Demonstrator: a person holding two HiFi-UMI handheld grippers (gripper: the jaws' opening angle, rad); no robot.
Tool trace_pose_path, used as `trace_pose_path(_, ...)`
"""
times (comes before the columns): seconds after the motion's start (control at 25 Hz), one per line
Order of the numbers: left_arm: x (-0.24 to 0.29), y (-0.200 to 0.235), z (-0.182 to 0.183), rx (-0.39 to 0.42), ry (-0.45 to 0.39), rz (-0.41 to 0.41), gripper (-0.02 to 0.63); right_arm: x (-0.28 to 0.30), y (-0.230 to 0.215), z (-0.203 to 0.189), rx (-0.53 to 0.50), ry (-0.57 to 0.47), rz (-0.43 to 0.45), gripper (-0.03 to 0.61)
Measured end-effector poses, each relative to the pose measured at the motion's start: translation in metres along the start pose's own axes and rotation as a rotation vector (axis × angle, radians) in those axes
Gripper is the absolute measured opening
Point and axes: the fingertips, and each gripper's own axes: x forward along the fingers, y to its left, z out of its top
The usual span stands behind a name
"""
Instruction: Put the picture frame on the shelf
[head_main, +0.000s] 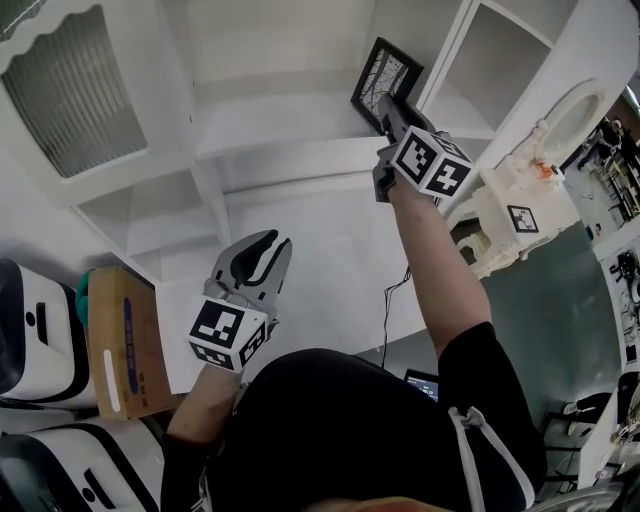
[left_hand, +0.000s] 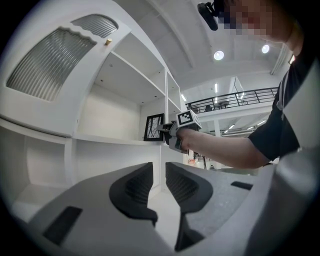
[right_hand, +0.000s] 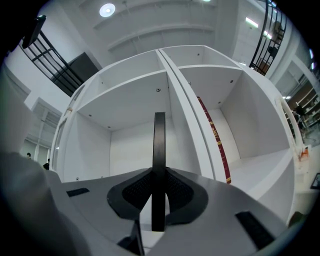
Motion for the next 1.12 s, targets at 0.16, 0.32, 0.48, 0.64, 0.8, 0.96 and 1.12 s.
trace_pose_path(0.16,-0.002,-0.001,0.0,-0.004,0.001,-0.003,0.083,0.002,-0.002,0.0,-0.008,0.001,-0.02,0.072)
trace_pose_path(0.32,-0.003,0.003,-0.002,-0.001,0.001,-0.005,0.083,0.003,-0.005,-0.003,-0.023,0.006,-0.038,0.072)
trace_pose_path(0.48,0.003,0.007,0.0,0.014,0.014,0.004,0.083,0.003,-0.004,-0.004,-0.058,0.011,-0.043,0.072)
trace_pose_path(0.64,0.02,0.017,0.014,0.057,0.027,0.022,0.068,0.005,-0.002,-0.005,-0.087,0.014,-0.046,0.072)
trace_pose_path(0.8,0.044,0.027,0.042,0.119,0.011,0.032,0.063,0.006,-0.001,-0.006,-0.107,0.005,-0.05,0.072)
trace_pose_path(0.96,0.063,0.03,0.06,0.133,-0.004,0.033,0.063,0.006,0.003,-0.007,-0.129,-0.005,-0.047,0.072)
trace_pose_path(1.12,0.082,0.027,0.061,0.132,0.017,0.022,0.063,0.003,0.001,-0.01,-0.127,-0.004,-0.057,0.072)
